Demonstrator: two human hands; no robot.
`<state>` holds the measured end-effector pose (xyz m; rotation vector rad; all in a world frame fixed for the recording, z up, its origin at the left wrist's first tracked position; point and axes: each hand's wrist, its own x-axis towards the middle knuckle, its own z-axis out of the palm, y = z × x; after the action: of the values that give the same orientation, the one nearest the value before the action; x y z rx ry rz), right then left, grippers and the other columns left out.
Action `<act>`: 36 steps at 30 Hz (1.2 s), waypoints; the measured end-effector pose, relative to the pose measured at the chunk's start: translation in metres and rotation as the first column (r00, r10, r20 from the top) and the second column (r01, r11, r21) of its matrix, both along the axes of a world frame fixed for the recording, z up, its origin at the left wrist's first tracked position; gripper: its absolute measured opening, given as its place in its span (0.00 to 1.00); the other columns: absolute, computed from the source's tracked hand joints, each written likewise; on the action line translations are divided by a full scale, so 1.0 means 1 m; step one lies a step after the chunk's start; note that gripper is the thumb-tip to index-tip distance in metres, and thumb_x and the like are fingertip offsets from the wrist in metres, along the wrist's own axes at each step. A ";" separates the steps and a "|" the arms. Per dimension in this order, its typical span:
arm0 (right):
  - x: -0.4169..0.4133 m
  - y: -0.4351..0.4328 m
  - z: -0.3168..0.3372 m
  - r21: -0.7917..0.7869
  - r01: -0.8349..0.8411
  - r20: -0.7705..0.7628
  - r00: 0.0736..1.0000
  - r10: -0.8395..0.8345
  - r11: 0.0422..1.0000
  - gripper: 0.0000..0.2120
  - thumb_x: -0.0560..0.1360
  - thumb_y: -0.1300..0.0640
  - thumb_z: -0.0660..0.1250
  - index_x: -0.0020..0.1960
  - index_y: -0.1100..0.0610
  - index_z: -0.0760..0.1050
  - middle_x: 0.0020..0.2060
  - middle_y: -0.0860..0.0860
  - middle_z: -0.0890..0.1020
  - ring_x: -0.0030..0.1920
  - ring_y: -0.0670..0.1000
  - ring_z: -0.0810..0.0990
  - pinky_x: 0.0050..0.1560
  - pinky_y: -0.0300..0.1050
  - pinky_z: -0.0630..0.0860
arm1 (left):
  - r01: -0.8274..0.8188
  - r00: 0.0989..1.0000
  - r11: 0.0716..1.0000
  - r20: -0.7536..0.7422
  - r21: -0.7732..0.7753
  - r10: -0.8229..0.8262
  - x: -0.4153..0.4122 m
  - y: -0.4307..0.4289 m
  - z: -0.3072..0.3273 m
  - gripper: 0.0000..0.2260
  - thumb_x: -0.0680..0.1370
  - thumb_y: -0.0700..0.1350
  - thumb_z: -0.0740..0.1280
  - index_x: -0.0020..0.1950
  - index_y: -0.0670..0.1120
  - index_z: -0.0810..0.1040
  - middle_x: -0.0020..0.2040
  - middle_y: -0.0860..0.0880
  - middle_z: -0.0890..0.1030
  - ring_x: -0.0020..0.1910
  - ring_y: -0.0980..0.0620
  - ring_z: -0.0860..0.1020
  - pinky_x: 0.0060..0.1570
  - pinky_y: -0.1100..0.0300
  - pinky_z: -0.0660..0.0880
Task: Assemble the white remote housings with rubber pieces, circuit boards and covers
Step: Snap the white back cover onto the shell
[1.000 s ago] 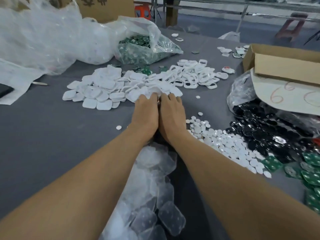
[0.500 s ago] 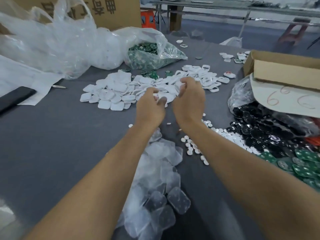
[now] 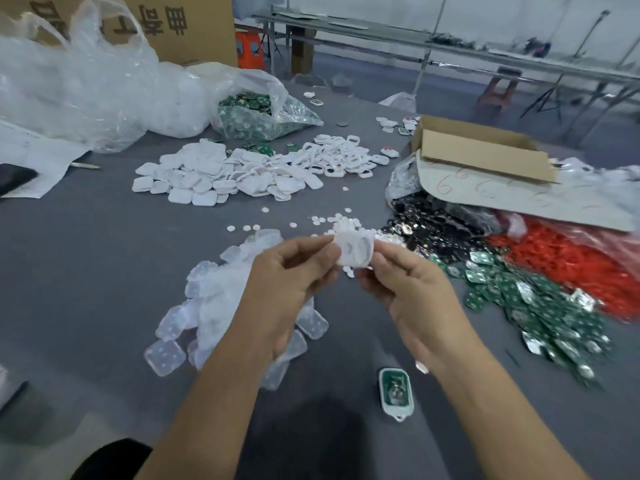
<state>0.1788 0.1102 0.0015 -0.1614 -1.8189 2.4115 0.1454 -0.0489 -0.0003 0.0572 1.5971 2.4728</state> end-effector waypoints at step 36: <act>-0.040 0.038 -0.041 -0.623 0.034 0.409 0.866 0.288 0.782 0.08 0.66 0.62 0.75 0.44 0.64 0.85 0.44 0.55 0.85 0.42 0.50 0.85 0.43 0.45 0.84 | 0.094 0.987 0.962 0.148 -0.257 -0.057 -0.029 0.023 -0.036 0.04 0.81 0.35 0.67 0.50 0.38 0.81 0.44 0.45 0.83 0.41 0.56 0.83 0.47 0.66 0.81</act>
<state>0.1390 0.1478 -0.0399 -0.7906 -1.0869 3.2118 0.1165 -0.0264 -0.0363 -0.0893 1.8094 2.1361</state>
